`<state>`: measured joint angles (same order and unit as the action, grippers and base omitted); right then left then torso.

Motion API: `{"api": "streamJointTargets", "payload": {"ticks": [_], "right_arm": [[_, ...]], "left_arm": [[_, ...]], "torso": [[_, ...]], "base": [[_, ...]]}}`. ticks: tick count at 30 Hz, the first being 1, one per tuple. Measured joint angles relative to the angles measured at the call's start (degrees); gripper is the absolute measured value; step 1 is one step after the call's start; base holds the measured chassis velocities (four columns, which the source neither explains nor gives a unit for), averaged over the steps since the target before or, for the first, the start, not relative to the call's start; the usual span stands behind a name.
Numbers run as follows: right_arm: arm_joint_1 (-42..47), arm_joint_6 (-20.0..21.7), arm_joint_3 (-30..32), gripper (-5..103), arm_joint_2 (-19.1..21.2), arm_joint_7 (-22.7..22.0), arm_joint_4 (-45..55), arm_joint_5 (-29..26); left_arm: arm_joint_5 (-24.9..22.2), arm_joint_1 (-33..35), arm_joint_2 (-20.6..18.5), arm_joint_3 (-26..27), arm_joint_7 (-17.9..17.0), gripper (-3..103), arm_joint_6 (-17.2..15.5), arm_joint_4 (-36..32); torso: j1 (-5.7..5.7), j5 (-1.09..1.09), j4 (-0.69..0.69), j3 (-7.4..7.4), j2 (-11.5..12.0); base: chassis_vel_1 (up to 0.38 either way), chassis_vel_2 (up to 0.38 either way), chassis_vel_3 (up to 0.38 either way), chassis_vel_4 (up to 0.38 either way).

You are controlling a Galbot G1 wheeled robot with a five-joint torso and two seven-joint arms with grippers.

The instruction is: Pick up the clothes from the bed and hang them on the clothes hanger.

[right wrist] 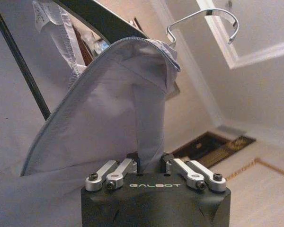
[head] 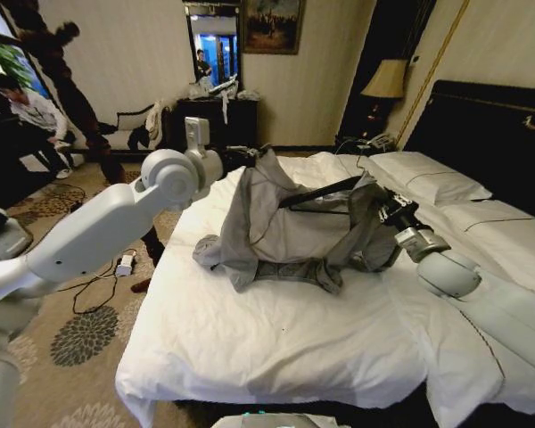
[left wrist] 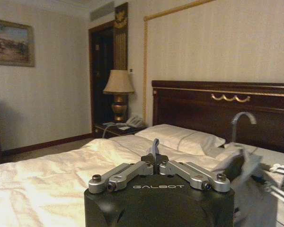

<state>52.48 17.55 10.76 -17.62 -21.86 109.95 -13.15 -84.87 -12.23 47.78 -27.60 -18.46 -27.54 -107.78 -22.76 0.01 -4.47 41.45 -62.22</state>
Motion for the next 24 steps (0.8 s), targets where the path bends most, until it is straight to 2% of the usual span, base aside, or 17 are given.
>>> {"api": "streamJointTargets", "payload": {"ticks": [4,9,11,12,16,19,21,24], "right_arm": [[-1.5,1.1,-1.9,20,-1.2,-0.3,-0.4,-0.6],[-2.8,2.5,-3.6,20,-2.7,-0.7,-1.2,-1.3],[-2.8,2.6,-3.6,20,-2.8,-0.8,-1.2,-1.4],[-2.8,2.9,-3.7,20,-3.1,-0.8,-1.2,-1.6],[-2.0,3.3,-3.7,20,-3.2,-0.9,0.2,-1.5],[-1.6,4.0,-3.8,20,-3.9,-1.0,1.7,-1.2],[-1.9,4.8,-4.7,20,-5.1,-1.1,2.2,-0.7],[-2.2,5.0,-5.2,20,-5.8,-1.1,2.2,-0.3]], "left_arm": [[0.5,-0.7,2.2,-1.5,-0.1,0,0.1,0.7],[1.6,-1.5,7.5,-3.8,-0.7,0,0.3,1.9],[1.8,-1.5,8.1,-4.1,-0.7,0,0.4,1.9],[2.9,-1.6,9.7,-5.2,-0.7,0,0.6,2.2],[5.8,-1.8,11.7,-6.8,0.2,0,0.9,4.7],[10.2,-2.8,13.4,-8.6,1.8,0,1.6,8.6],[10.8,-4.1,15.6,-9.8,2.1,0,1.7,10.3],[10.8,-4.7,17.0,-10.4,2.4,0,1.9,10.7]], "torso": [[0.0,0.0,0.02,0.0,0.0],[0.0,0.0,0.0,0.0,0.0],[-0.01,0.01,-0.01,0.0,0.0],[-0.01,0.01,-0.02,0.0,0.0],[-0.01,0.0,0.02,0.0,0.0],[-0.01,-0.02,0.03,0.0,0.0],[-0.02,0.0,0.02,0.01,0.0],[-0.01,0.01,0.0,0.0,0.0]], "base": [[0.0,0.0,0.0,0.0],[0.0,0.0,0.0,0.0],[0.0,0.0,0.0,0.0],[0.0,0.0,0.0,0.0],[0.0,0.0,0.0,0.0],[0.0,0.0,0.0,0.0],[0.0,0.0,0.0,0.0],[0.0,0.0,0.0,0.0]]}}
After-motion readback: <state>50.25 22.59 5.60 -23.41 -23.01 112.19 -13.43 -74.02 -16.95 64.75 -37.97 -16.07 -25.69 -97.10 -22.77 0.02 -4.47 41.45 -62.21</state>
